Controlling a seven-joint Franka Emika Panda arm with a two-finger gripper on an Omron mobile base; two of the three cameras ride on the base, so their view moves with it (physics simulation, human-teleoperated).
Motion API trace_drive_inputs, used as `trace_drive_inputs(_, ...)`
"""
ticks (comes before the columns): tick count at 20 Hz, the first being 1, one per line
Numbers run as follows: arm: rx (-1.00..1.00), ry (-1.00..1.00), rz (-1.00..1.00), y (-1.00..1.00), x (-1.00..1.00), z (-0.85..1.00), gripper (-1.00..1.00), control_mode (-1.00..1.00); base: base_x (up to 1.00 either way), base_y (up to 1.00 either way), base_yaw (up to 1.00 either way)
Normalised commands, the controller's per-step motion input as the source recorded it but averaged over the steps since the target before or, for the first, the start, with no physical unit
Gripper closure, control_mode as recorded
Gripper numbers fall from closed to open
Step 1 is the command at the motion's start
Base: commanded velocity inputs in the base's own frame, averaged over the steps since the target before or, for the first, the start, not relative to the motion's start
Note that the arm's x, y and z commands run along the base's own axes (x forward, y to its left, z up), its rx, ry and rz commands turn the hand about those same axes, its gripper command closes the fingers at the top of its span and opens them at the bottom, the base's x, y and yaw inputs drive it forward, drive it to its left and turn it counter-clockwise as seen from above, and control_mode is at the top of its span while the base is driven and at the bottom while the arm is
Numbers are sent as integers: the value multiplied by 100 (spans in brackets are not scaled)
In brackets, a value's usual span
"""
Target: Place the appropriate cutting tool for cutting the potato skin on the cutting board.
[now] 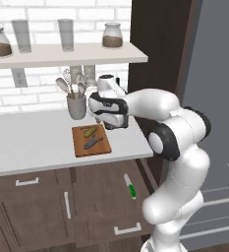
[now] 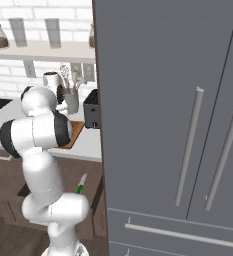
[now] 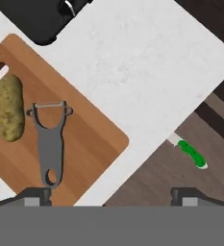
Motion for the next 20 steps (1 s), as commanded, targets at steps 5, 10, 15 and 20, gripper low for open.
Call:
trace_drive_inputs(5,0,-30,-5,-42,-66,81,-100,-100,0,0,0)
trace_drive_inputs(10,0,-31,-5,-43,-67,82,-100,-100,0,0,0)
trace_drive_inputs(15,0,-32,-5,-43,-72,89,-100,-100,0,0,0)
trace_drive_inputs(20,0,-34,-5,-42,-70,90,-100,-100,0,0,0)
